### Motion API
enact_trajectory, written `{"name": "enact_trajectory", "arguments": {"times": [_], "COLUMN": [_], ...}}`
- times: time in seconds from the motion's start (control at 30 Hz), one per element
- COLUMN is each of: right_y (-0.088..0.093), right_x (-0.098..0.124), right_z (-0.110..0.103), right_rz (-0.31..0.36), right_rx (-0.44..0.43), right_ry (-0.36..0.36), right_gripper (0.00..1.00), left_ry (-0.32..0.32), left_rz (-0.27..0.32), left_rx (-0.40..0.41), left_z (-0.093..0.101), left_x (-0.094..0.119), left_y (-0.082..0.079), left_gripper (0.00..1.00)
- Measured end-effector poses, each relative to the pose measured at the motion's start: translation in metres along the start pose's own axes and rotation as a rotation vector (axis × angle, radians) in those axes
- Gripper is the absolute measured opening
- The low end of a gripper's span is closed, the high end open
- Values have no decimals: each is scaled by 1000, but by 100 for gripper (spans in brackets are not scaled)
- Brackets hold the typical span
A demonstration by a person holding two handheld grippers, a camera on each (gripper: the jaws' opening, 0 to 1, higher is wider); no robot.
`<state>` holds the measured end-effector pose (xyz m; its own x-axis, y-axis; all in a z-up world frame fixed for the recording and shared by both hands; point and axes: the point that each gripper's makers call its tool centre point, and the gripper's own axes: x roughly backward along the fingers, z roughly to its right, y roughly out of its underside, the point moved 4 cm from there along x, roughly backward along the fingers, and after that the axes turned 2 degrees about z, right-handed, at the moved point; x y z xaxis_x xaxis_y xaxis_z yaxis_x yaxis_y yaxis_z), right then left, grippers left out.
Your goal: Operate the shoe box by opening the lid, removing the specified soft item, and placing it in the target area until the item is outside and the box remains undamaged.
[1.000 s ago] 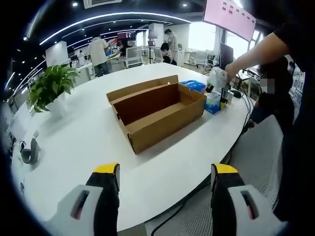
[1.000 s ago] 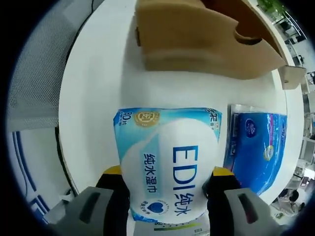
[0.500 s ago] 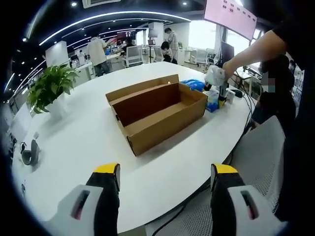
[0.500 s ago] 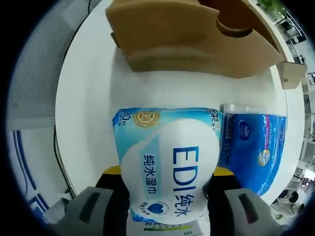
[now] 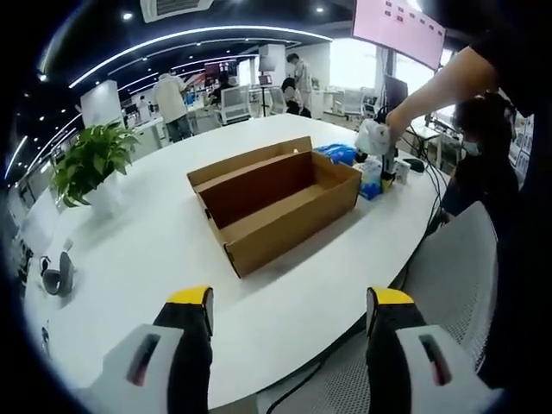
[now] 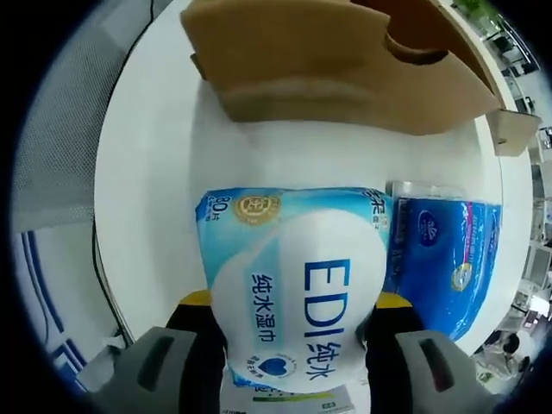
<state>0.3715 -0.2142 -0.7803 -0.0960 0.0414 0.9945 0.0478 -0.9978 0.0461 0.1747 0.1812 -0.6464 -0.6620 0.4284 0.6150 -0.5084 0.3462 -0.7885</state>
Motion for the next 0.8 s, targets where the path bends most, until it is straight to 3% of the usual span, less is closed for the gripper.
{"name": "enact_trajectory", "arguments": {"times": [0.37, 0.5, 0.6, 0.8], "right_y": [6, -6, -9, -16], "right_x": [40, 57, 66, 82], "right_z": [-2, -7, -7, -18], "right_rz": [27, 110, 140, 237], "right_rx": [-61, -192, -233, -384], "right_ry": [91, 133, 181, 196], "right_gripper": [55, 53, 54, 57], "left_ry": [34, 52, 133, 123], "left_rz": [16, 19, 56, 78], "left_rx": [-14, 4, 118, 104], "left_z": [2, 2, 11, 4], "left_x": [-2, -5, -6, -4], "left_y": [0, 2, -2, -4], "left_gripper": [72, 68, 66, 61]}}
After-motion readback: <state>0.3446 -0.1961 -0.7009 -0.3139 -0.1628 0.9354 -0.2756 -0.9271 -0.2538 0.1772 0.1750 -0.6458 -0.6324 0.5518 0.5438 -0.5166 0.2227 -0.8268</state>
